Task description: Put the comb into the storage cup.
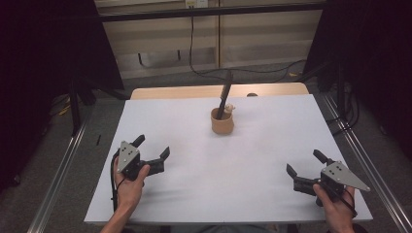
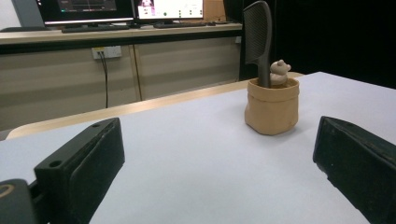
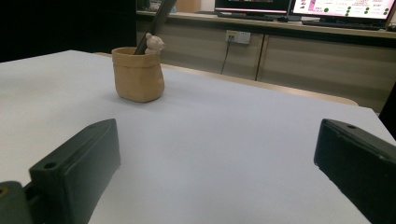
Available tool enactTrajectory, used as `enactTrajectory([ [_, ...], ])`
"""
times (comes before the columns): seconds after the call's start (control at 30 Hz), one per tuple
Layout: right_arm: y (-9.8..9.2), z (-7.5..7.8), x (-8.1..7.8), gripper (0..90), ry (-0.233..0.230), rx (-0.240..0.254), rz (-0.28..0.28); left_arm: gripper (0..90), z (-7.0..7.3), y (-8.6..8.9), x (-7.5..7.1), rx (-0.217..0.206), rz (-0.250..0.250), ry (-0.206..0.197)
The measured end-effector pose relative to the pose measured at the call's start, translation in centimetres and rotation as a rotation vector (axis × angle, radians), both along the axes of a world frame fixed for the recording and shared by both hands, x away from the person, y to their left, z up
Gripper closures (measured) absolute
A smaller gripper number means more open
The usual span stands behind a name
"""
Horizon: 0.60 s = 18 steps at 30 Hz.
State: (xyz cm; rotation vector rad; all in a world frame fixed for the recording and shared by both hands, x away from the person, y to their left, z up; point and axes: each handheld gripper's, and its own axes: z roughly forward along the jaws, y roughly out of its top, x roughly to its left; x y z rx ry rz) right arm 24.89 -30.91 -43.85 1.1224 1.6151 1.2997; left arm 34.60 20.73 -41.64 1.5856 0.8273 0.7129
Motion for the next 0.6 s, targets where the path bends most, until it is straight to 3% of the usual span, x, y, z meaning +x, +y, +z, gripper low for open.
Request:
enactTrajectory([
  [0.1, 0.0, 0.0, 0.0, 0.0, -0.001, 0.000, 0.001, 2.2, -0.1, 0.5, -0.6, -0.010, 0.003, 0.001],
  [0.33, 0.0, 0.0, 0.0, 0.0, -0.003, -0.002, 0.002, 2.3, -0.8, 1.8, -1.9, 0.011, 0.026, 0.021],
  [0.6, 0.0, 0.0, -0.1, 0.0, 0.000, -0.001, 0.000, 2.3, -1.0, 3.6, -3.2, -0.014, 0.072, 0.055],
])
